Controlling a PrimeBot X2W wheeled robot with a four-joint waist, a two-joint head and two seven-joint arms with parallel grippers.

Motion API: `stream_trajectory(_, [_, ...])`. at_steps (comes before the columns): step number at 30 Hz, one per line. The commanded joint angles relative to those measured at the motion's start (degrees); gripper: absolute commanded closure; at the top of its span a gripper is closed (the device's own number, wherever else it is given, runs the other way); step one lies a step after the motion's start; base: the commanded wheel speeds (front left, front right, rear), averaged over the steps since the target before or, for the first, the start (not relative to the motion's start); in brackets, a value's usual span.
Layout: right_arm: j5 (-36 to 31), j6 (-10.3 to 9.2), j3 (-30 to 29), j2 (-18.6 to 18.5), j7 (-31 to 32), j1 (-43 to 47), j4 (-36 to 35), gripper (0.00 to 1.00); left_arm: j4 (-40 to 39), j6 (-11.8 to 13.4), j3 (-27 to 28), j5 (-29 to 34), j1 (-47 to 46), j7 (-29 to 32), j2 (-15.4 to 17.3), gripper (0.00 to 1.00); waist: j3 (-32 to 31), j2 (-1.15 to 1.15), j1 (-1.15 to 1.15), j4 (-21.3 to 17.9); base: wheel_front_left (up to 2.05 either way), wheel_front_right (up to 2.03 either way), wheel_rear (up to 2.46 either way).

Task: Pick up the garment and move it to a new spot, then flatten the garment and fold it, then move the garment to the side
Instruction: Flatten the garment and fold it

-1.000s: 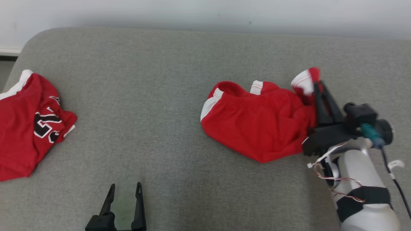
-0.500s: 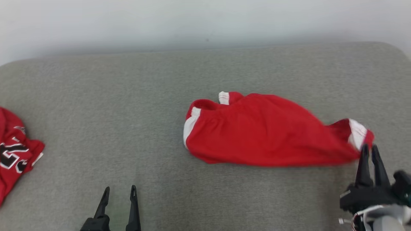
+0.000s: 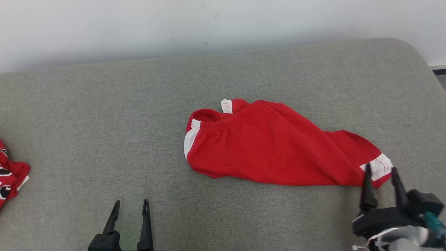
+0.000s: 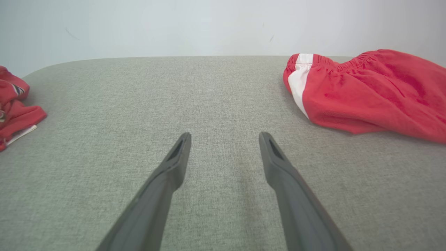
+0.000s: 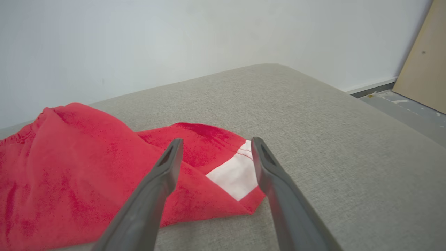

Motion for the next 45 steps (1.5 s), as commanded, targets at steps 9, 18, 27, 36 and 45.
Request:
stream_trajectory(9, [2.4,-0.13,11.5,0.2,0.0,-3.4,-0.4,0.00,0.6,0.3,-1.3,-0.6,-0.3,-0.2,0.0,0.00,0.3,0.00,0.00,2.0,0.00,0.00,0.00])
stream_trajectory(18, [4.2,-0.13,20.2,-2.8,0.0,-14.8,6.0,0.00,0.9,0.6,-3.2,-1.8,-1.5,-0.2,0.0,0.00,2.9,0.00,0.00,6.6,0.00,0.00,0.00])
stream_trajectory(27, [3.3,-0.13,20.7,-7.4,0.0,-25.4,19.7,0.00,0.3,1.5,-4.8,-2.7,-2.4,-0.2,0.0,0.00,6.0,0.00,0.00,11.3,0.00,0.00,0.00])
stream_trajectory(36, [6.3,-0.13,22.9,-7.9,0.0,-29.9,29.7,1.00,0.1,2.2,-5.4,-3.0,-3.9,-0.2,0.0,0.00,7.2,0.00,0.00,11.9,0.00,0.00,0.00])
stream_trajectory(45, [7.7,-0.13,25.5,-6.5,-0.1,-26.0,13.3,1.00,0.3,1.7,-4.6,-2.2,-3.4,-0.2,0.0,0.00,5.4,0.00,0.00,10.5,0.00,0.00,0.00])
